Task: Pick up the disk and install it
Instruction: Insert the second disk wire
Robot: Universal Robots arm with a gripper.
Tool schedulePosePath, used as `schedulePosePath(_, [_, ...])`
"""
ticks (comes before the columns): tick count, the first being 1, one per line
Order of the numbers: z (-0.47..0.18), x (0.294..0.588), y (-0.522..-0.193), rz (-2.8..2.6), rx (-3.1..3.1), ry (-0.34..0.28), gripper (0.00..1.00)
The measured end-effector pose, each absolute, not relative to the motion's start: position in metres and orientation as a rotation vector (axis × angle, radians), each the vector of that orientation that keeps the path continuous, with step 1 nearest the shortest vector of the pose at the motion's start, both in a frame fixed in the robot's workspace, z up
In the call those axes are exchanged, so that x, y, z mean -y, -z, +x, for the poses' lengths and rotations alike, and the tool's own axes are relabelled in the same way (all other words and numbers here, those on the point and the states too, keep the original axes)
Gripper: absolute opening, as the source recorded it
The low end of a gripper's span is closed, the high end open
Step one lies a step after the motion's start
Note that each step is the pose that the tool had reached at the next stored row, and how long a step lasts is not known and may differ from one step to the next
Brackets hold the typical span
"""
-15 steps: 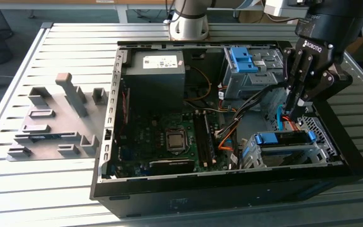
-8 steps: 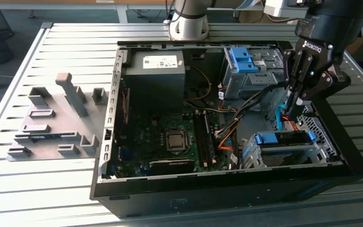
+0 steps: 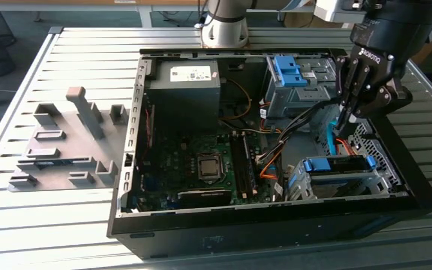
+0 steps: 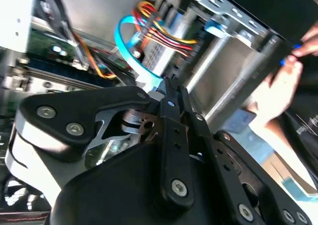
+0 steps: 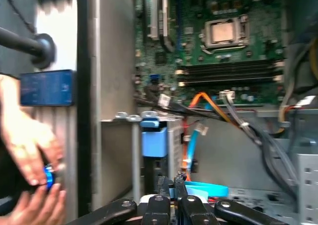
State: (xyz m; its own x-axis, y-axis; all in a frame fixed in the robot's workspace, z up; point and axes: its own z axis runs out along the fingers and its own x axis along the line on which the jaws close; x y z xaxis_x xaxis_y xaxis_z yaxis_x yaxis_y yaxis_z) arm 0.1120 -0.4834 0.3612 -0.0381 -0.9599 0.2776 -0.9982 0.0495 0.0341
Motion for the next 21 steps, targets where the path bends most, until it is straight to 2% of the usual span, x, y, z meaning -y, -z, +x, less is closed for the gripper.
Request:
schedulePosePath(4, [0.112,0.487,-0.361,2.041,2.131,-0.186,0.16])
schedulePosePath(11, [0.112,0.509,-0.357,2.049,2.139,-0.172,0.16])
schedulePosePath(21, [0.112,0.523,-0.352,2.078,2.168,-0.126,0.16])
